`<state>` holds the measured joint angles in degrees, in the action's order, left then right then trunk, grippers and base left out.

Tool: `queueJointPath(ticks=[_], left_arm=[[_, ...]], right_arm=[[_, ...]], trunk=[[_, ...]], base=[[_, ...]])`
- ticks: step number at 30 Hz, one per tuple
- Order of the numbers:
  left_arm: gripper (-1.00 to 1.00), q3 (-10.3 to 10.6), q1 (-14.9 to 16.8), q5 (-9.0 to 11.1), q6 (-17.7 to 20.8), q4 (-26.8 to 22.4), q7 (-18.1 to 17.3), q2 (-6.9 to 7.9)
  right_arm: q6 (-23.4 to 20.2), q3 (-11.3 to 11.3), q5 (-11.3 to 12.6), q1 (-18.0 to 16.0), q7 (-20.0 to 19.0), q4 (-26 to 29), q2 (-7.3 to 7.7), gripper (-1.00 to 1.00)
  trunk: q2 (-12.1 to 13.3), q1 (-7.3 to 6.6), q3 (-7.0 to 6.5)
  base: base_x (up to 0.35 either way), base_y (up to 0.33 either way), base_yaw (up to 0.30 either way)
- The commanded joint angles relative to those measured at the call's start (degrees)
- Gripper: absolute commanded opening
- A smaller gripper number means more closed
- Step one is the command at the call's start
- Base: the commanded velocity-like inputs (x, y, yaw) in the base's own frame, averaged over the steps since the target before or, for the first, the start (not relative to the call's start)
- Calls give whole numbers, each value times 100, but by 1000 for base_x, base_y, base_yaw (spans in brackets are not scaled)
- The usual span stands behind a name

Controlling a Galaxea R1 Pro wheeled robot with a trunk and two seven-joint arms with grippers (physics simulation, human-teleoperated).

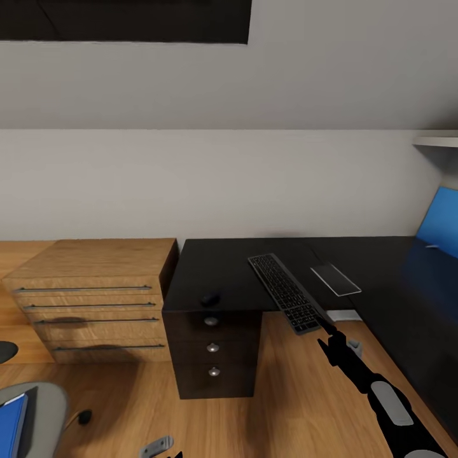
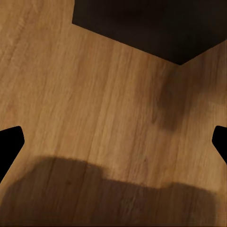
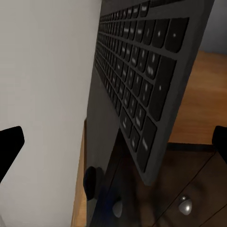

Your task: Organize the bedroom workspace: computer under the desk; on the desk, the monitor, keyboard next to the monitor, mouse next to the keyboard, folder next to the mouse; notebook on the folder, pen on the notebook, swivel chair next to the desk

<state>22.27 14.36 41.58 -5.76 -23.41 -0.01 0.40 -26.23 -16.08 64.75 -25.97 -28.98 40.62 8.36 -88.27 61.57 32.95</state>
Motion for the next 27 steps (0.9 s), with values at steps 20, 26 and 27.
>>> queueJointPath(ticks=[20,26,27], left_arm=[[100,41,5,59,-31,4,10,13],[100,41,5,61,-31,3,10,11],[100,41,5,61,-31,3,10,12]], right_arm=[[-49,-23,44,-4,-3,-16,60,100],[-42,-26,46,-4,-3,-55,91,100],[-42,-26,46,-4,-3,-56,92,100]], trunk=[[-123,67,59],[-364,199,167],[-404,221,185]], base=[[74,0,0],[0,0,0],[0,0,0]])
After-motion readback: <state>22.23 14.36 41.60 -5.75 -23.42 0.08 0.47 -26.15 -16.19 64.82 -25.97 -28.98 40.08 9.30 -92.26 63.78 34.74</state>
